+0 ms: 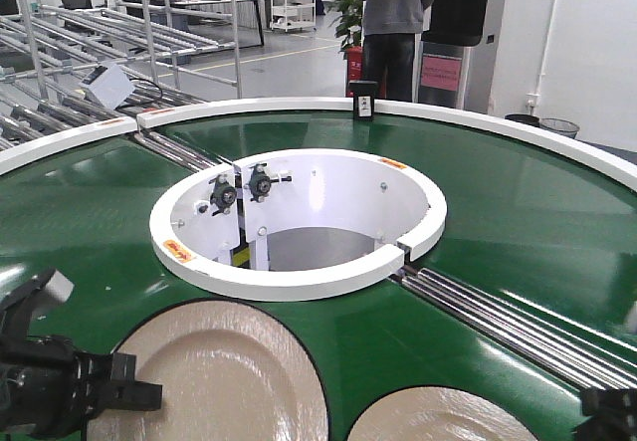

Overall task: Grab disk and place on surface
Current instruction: 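Lower both grippers to the rims of the two cream plates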

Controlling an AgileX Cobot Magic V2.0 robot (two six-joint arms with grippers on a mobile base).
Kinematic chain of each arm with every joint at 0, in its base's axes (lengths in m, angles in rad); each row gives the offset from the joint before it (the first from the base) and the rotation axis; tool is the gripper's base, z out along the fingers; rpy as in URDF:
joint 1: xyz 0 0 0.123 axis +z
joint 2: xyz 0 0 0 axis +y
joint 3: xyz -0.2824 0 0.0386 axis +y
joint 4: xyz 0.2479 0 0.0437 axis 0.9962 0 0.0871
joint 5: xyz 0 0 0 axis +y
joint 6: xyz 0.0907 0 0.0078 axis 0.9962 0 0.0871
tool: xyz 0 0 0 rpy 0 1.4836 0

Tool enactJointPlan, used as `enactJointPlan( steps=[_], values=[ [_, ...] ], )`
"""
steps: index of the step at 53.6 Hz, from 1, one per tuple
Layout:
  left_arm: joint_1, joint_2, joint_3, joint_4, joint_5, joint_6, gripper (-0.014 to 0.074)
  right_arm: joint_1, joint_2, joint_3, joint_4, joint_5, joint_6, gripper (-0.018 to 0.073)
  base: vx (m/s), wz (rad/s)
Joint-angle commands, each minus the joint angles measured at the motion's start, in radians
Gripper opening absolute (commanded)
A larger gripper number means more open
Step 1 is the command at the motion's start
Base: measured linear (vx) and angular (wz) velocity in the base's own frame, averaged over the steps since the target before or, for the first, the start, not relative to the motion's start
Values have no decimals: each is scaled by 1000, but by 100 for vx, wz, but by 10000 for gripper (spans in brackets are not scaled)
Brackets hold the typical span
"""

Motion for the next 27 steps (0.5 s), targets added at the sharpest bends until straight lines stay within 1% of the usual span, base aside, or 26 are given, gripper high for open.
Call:
enactJointPlan(
  steps=[1,4,8,14,19,22,27],
  values=[
    [1,-57,-30,-96,-26,-90,-4,-3,34,-32,150,-11,-168,449,0,0],
    [1,-67,-30,-98,-44,-134,-4,-3,70,-32,205,-4,-208,449,0,0],
    [1,-77,-30,-128,-66,-170,-4,-3,108,-32,246,-4,-251,449,0,0],
    [1,-78,-30,-232,-69,-172,-4,-3,156,-32,296,0,-305,449,0,0],
    [1,-80,-30,-304,-69,-164,-4,-3,194,-32,372,16,-364,449,0,0],
    [1,-80,-30,-326,-74,-164,-4,-3,215,-32,413,37,-411,449,0,0],
    [1,-80,-30,-331,-93,-164,-4,-3,245,-32,483,81,-483,449,0,0]
  ],
)
